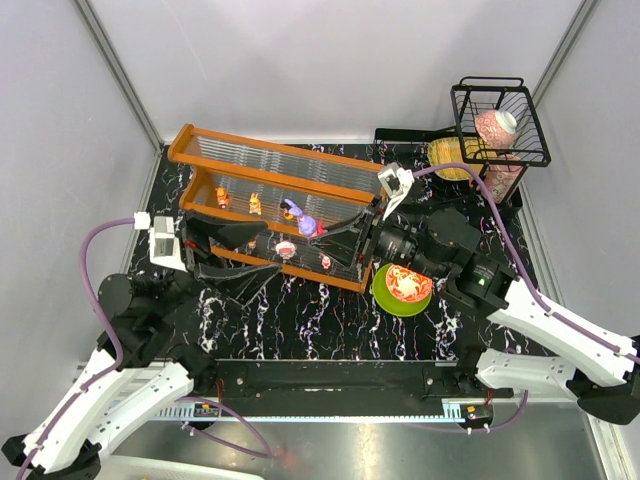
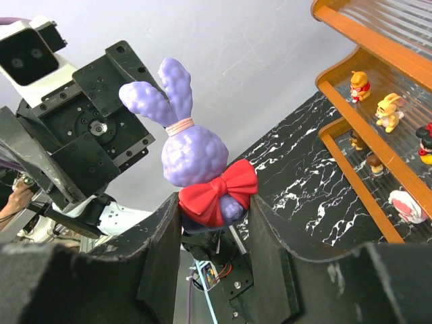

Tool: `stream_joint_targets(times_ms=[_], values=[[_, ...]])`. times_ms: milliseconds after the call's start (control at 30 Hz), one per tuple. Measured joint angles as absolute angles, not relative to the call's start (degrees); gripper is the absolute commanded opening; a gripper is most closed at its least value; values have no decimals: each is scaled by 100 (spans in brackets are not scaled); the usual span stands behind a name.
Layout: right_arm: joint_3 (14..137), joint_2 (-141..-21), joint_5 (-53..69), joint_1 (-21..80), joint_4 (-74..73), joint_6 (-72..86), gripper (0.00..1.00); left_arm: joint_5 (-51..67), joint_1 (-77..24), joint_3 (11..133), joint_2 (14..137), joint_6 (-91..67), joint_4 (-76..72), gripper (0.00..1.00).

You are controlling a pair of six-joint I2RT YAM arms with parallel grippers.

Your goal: Place and organize the plastic toys onto the shelf

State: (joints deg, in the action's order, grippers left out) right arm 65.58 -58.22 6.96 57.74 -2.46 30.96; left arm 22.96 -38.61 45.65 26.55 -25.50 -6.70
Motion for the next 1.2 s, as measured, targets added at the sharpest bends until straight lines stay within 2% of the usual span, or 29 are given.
stream_joint_targets(times_ms=[400,733,1200], values=[[6434,-5815,910,5774,-23,3096,0,2600,-3861,4407,3319,-3566,-2067,99],[6434,-5835,1033,5774,58,3094,0,2593,-3861,4442,3780,-3653,-1955,88],[6434,-5944,1114,5774,67,3087,0,2528,-3861,4587,3990,-3651,-1708,80]])
